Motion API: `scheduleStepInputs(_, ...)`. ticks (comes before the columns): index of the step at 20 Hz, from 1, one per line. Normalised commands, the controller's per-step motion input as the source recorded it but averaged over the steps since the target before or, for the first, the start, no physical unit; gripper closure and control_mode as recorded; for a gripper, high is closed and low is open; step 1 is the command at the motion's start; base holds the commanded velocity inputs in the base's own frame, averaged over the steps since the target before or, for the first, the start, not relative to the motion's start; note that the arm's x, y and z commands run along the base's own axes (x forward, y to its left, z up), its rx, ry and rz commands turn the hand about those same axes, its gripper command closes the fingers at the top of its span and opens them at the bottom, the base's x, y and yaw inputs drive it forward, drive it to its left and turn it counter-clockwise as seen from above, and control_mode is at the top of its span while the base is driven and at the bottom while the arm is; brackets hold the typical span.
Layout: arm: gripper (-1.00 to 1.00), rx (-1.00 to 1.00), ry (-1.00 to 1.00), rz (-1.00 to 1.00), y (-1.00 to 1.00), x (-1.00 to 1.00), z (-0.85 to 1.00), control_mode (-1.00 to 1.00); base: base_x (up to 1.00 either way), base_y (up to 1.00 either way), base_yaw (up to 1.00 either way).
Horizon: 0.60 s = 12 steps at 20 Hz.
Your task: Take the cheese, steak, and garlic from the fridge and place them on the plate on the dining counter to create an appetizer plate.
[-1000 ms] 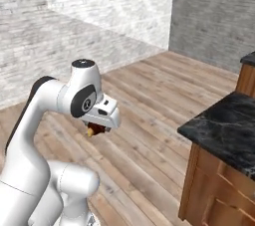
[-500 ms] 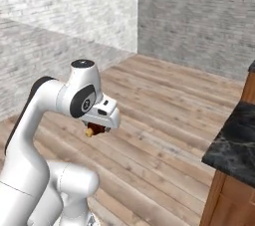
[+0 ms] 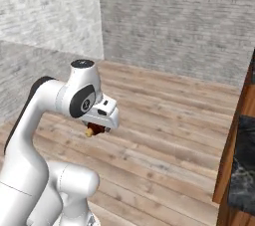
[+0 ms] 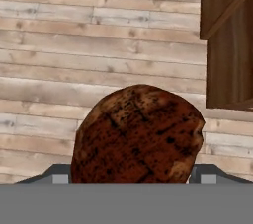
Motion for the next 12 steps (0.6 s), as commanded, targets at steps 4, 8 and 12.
scheduleStepInputs(4,1.0,0.0,0.0,0.0,0.0,0.0,0.0,1.0,1.0,0.31,-0.37)
scheduleStepInputs(8,1.0,0.0,0.0,0.0,0.0,0.0,0.0,1.0,1.0,0.27,-0.38)
scheduleStepInputs(12,1.0,0.0,0.0,0.0,0.0,0.0,0.0,1.0,1.0,0.34,-0.38)
